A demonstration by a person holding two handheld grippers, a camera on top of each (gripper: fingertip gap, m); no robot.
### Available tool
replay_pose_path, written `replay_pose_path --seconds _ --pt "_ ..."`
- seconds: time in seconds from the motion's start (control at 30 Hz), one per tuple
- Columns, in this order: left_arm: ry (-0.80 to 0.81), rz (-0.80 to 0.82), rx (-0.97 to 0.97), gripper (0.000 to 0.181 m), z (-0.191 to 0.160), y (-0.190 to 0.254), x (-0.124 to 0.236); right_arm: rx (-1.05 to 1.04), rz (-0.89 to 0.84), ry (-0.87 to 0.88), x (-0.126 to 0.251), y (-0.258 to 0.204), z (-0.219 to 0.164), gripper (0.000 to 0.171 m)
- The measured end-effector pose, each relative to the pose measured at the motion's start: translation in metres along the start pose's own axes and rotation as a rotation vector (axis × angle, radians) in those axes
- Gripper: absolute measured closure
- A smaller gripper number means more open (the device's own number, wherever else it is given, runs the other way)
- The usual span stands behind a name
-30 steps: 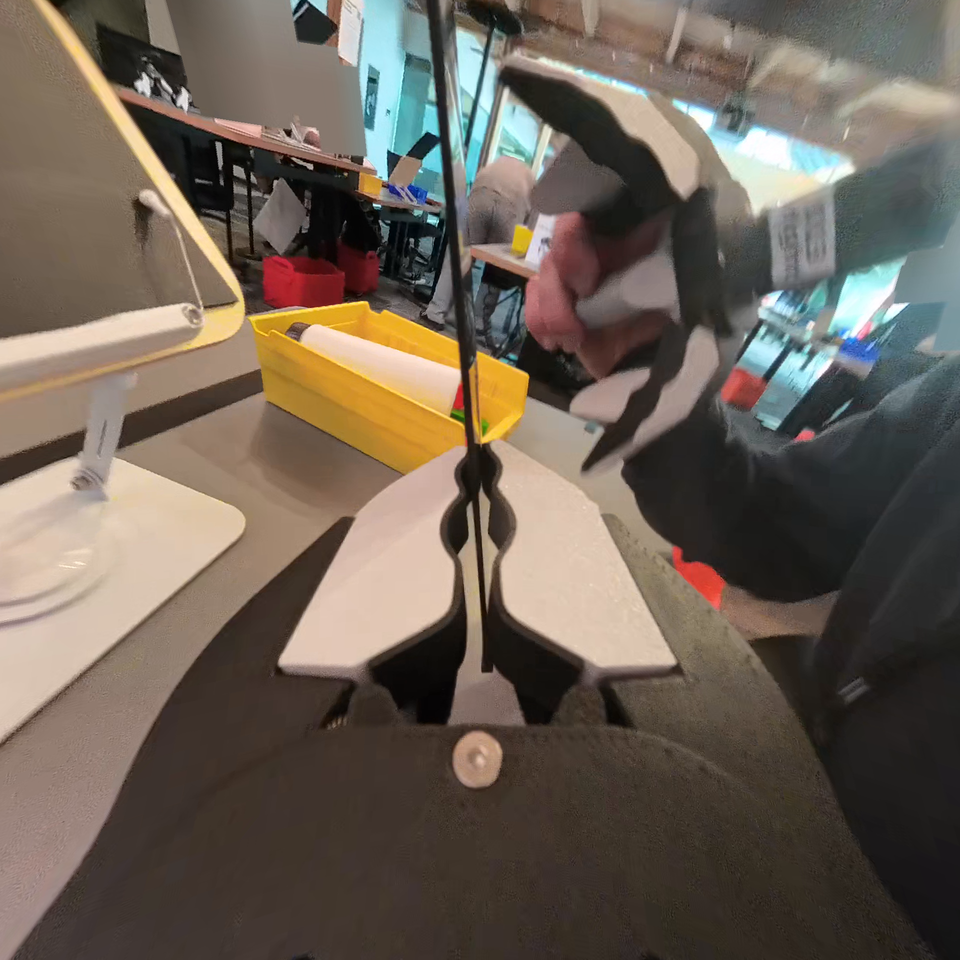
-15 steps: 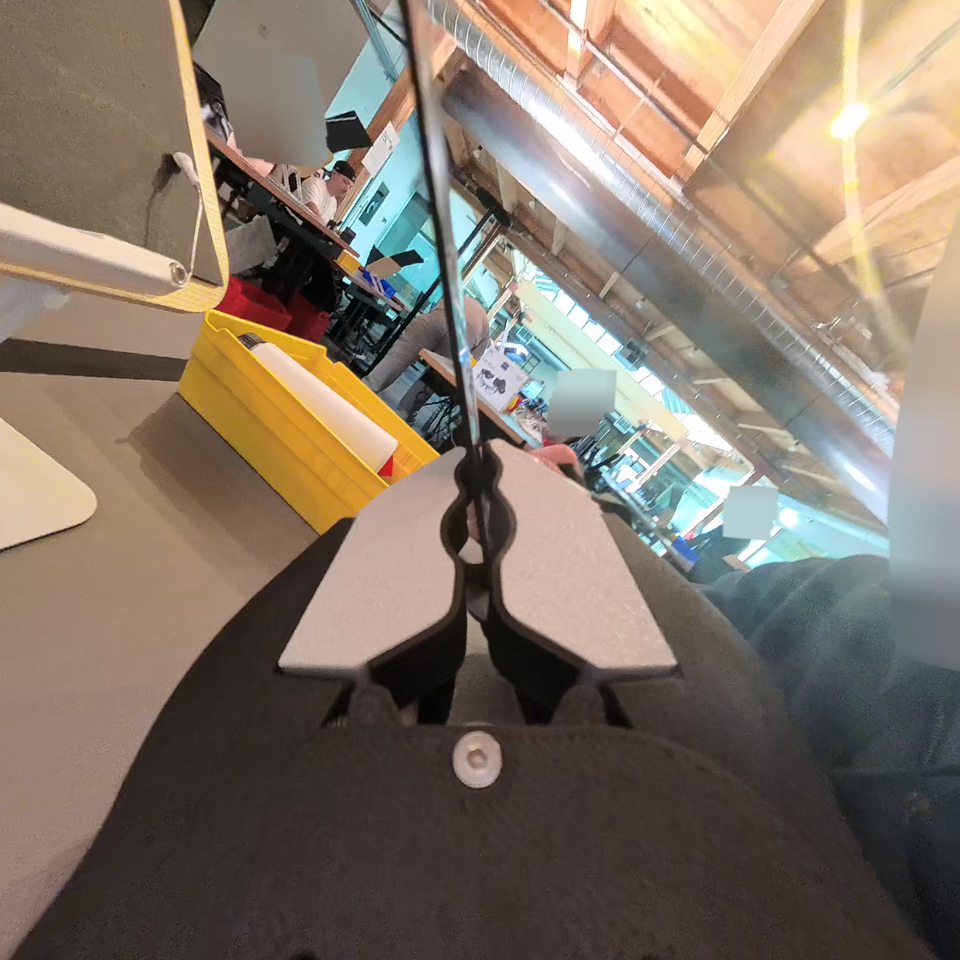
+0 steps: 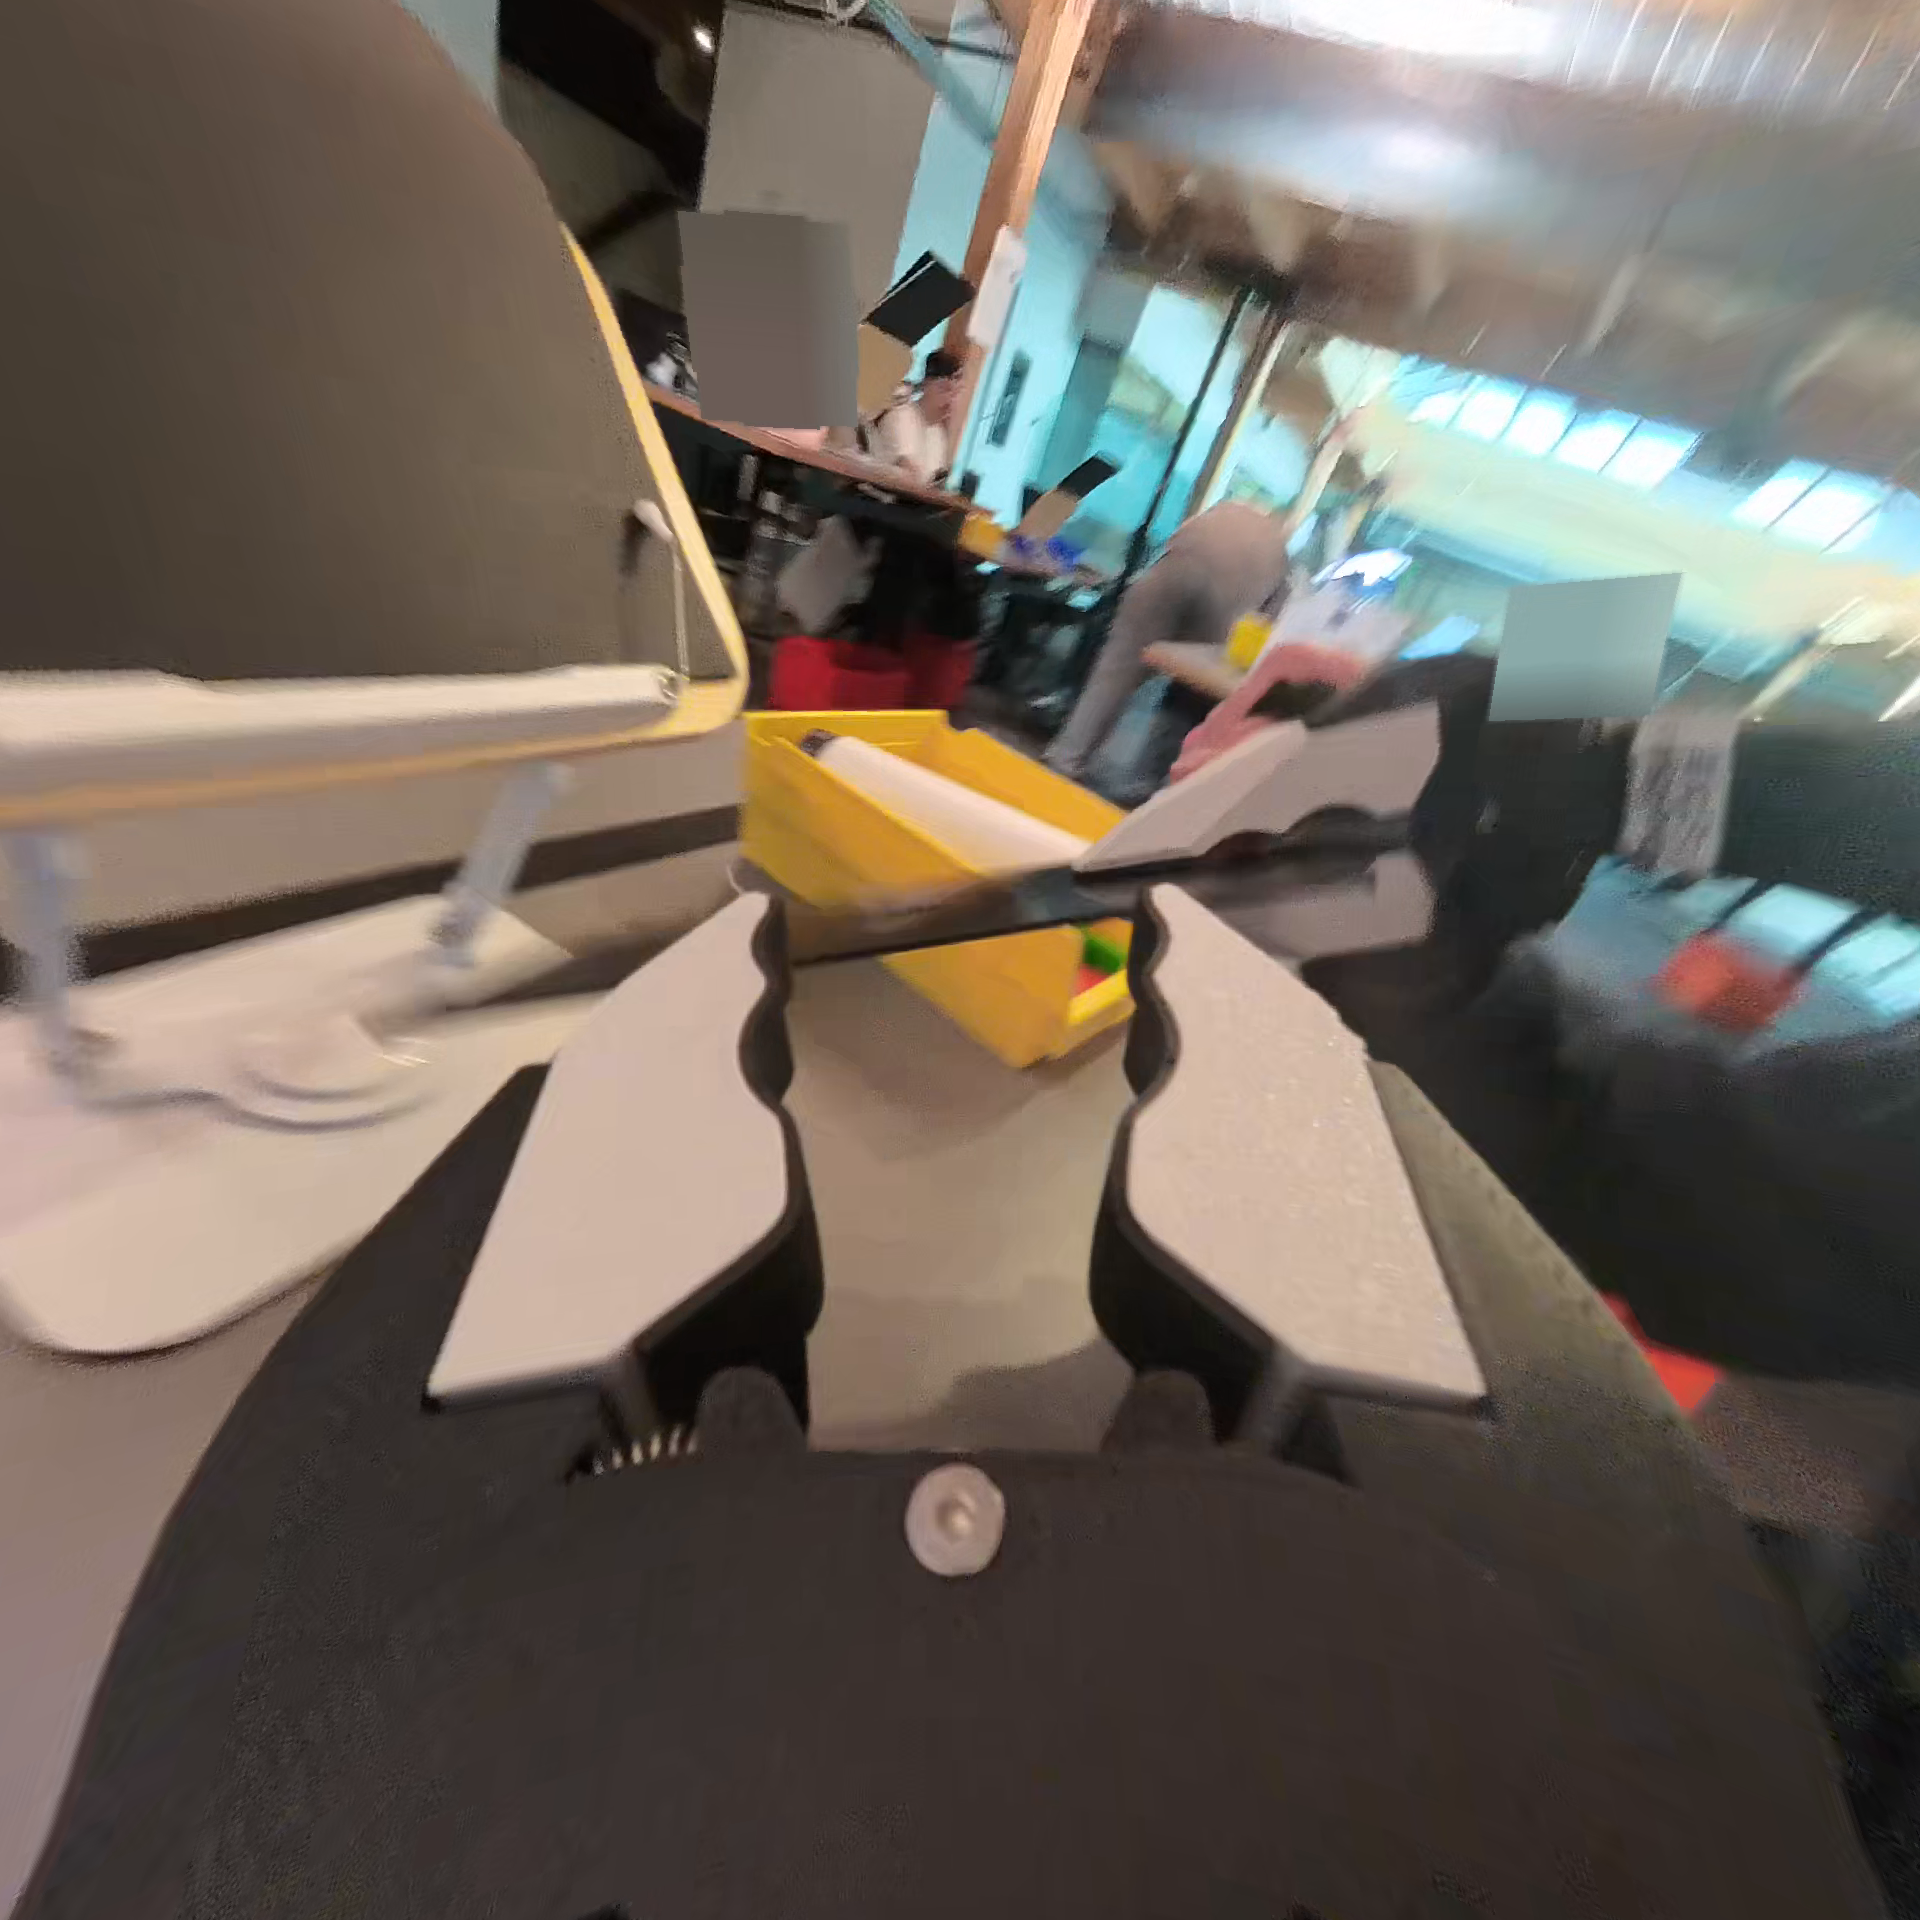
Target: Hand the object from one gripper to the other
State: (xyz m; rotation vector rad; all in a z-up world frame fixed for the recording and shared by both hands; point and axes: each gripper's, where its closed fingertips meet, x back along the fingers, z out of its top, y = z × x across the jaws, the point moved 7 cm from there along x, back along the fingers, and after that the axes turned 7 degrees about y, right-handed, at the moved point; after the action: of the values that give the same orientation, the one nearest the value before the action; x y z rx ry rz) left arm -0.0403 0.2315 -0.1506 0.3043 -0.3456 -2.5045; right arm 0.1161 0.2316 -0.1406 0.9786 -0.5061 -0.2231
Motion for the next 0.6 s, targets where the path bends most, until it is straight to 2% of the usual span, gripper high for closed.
replay_pose_path --seconds 0.13,0.23,0.33,0.47,0.57,0.6 --pt "-0.14 0.07 -0.537 0.11 0.003 0.015 0.003 -0.159 0.231 -0.011 0.003 0.005 -0.004 0.171" --pt "-0.247 0.013 -0.795 0.122 -0.006 0.029 -0.004 -0.245 0.395 0.013 0.003 0.006 0.002 0.171" --pt "-0.298 -0.068 -0.83 0.146 -0.014 0.038 -0.011 -0.292 0.515 0.044 0.002 0.007 0.011 0.171" --pt "-0.391 -0.157 -0.827 0.179 -0.028 0.044 -0.016 -0.313 0.584 0.037 -0.002 0.012 0.013 0.171" --pt "-0.374 -0.093 -0.781 0.18 -0.025 0.039 -0.017 -0.327 0.506 0.055 -0.008 0.022 0.014 0.168" --pt "-0.369 -0.081 -0.718 0.18 -0.022 0.035 -0.017 -0.326 0.441 0.079 -0.009 0.027 0.016 0.149"
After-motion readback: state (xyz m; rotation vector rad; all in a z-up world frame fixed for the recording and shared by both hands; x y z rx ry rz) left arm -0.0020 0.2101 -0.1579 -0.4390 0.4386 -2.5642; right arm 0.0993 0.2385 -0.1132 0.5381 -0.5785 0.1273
